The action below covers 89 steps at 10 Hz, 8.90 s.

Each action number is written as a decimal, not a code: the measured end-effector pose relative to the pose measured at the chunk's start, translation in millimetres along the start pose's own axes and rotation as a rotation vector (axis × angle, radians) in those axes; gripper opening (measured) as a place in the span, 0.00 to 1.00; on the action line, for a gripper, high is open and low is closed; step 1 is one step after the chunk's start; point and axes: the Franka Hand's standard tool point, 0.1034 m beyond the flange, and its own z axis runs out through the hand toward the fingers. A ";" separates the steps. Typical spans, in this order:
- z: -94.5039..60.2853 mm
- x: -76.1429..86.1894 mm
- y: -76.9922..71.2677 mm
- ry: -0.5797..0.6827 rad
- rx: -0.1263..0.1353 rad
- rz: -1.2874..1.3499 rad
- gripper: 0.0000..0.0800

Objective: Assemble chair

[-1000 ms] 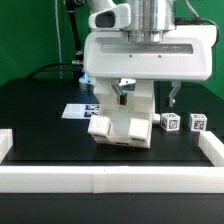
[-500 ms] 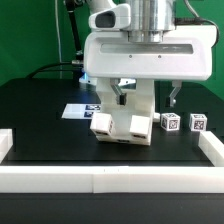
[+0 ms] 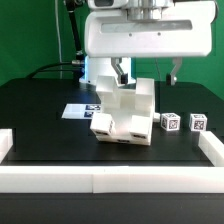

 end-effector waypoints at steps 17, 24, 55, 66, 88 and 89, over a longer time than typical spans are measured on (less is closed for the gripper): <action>9.8 -23.8 38.3 -0.019 -0.015 -0.151 0.81; 26.2 0.5 33.0 -0.013 -0.038 -0.178 0.81; 17.5 -67.0 -44.8 0.078 0.024 0.052 0.81; 33.9 -116.0 -78.1 0.061 0.044 0.057 0.81; 92.5 -153.2 -107.1 0.001 -0.008 -0.124 0.81; 94.9 -153.9 -109.2 0.000 -0.010 -0.129 0.81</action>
Offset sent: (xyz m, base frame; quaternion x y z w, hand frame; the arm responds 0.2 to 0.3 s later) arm 0.0000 0.0000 0.0000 0.0000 0.0000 0.0000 1.0000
